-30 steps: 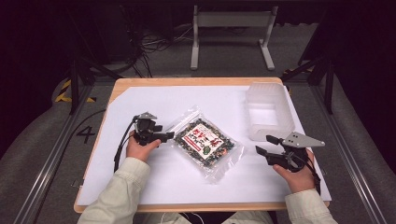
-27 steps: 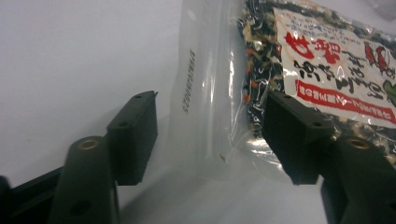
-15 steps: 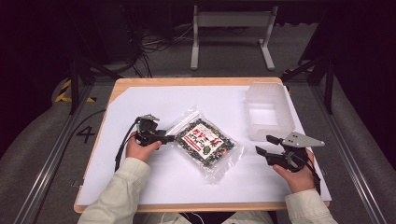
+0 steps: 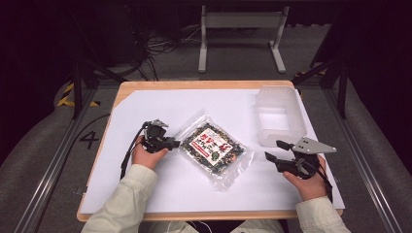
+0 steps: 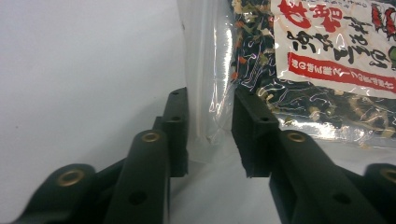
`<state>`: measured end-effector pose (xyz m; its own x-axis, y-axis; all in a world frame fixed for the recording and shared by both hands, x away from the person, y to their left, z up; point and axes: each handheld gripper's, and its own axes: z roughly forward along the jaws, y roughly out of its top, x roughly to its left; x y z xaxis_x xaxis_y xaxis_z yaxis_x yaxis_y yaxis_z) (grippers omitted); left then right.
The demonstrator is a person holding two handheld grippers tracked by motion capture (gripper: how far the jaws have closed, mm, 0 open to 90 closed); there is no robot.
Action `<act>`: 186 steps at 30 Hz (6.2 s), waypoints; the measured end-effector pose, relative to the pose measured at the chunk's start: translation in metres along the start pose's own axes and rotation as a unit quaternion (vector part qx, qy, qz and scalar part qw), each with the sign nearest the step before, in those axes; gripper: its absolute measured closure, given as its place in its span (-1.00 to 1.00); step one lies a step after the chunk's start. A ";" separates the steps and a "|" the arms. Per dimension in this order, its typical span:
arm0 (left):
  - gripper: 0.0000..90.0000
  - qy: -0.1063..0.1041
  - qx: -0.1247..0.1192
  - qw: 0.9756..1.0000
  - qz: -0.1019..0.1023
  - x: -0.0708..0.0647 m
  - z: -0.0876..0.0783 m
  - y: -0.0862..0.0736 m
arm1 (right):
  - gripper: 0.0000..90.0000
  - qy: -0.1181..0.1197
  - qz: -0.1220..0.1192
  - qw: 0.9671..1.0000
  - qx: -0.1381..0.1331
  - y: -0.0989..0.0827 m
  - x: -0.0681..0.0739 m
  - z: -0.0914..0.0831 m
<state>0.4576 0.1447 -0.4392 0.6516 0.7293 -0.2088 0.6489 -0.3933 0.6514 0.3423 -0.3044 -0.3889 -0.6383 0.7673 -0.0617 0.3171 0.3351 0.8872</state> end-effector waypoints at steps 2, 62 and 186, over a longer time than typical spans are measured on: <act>0.78 -0.001 0.000 1.000 0.005 -0.003 0.000 0.000 | -0.16 0.000 0.000 1.000 0.000 0.000 0.000 0.000; 1.00 -0.058 -0.259 0.955 0.131 -0.081 -0.159 0.044 | 0.00 0.070 -0.047 0.995 -0.061 0.067 0.019 -0.018; -0.15 -0.021 -0.242 0.964 0.103 -0.021 -0.106 -0.008 | 0.69 0.105 -0.093 0.987 -0.082 0.181 -0.020 -0.018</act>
<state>0.3969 0.1918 -0.3623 0.7695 0.6358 -0.0606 0.2501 -0.2127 0.9446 0.3995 -0.2692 -0.2187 -0.8113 0.5653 -0.1490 0.0745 0.3527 0.9328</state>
